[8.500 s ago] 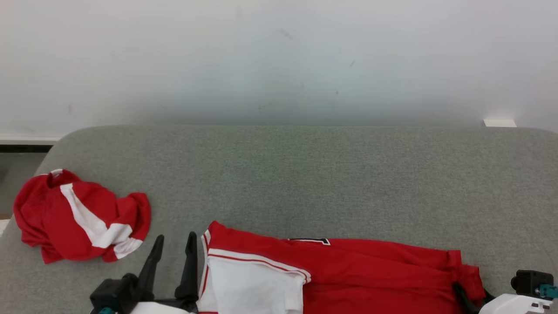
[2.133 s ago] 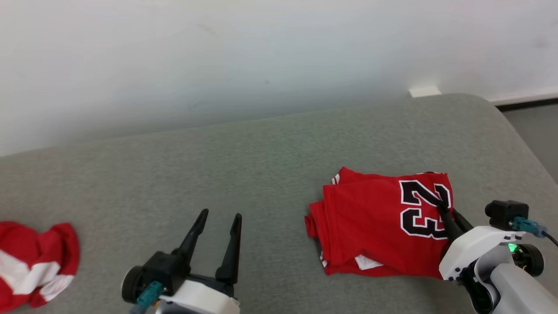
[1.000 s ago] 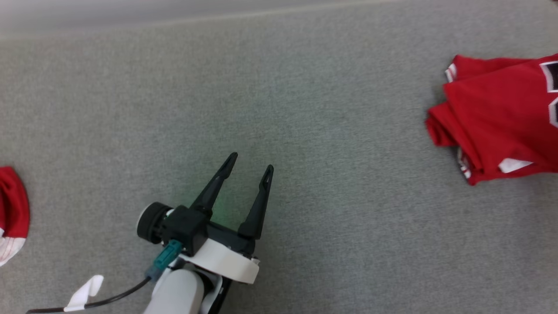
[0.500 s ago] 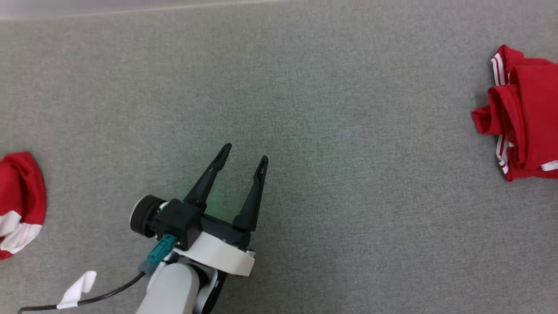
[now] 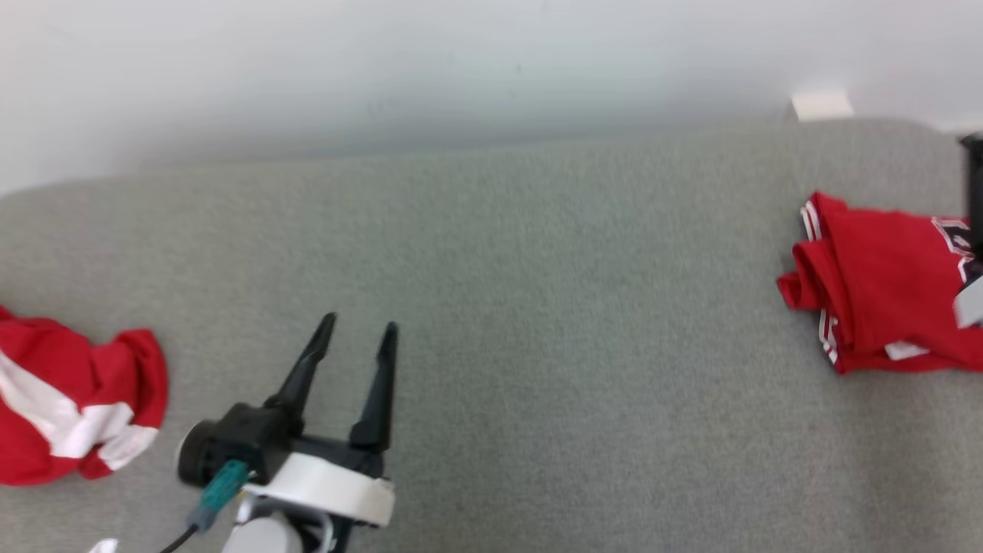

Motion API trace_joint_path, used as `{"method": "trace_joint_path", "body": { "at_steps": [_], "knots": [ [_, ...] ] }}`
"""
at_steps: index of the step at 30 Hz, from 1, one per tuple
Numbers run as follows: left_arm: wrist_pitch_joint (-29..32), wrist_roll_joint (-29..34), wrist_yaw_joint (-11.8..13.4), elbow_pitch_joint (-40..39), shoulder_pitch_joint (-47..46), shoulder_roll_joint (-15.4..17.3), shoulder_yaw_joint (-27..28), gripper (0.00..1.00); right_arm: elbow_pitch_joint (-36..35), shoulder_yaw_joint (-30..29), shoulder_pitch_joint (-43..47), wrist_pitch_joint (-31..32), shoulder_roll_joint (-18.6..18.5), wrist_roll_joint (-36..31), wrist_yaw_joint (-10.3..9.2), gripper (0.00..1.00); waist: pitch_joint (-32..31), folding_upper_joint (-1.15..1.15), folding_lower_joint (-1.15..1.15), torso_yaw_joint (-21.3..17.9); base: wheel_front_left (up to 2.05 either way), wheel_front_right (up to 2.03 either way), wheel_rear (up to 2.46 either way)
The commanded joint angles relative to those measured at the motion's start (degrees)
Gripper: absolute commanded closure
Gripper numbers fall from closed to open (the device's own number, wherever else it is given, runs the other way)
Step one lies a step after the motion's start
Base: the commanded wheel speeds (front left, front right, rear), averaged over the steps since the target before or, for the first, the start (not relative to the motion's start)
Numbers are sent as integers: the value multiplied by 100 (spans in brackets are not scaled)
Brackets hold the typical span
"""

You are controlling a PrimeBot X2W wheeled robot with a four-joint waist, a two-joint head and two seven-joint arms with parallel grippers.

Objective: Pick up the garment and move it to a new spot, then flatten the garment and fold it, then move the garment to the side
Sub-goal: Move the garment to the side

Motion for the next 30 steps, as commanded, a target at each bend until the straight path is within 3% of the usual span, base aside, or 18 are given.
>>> {"method": "trace_joint_path", "body": {
  "at_steps": [1,8,15,22,30],
  "knots": [
    [0,-31,23,16,100,26,65,0,-97,-63,222,-12,17,-36,-14,0,-391,0,0,136,0,0,0],
    [0,-62,58,233,413,31,615,0,-1586,-664,1686,-13,524,-209,-14,0,-884,0,0,364,0,0,0],
    [0,-1,-15,450,591,34,883,0,-2567,-1189,3017,-14,1221,-444,-14,0,-1071,0,0,532,0,0,0],
    [0,-79,-2,542,911,22,919,0,-3061,-1148,3946,-13,1726,-412,-14,0,-1156,0,0,482,0,0,0],
    [0,-245,78,643,1107,24,649,0,-3196,-1007,4374,-13,1922,-763,-14,0,-1142,0,0,436,0,0,0]
  ]
}}
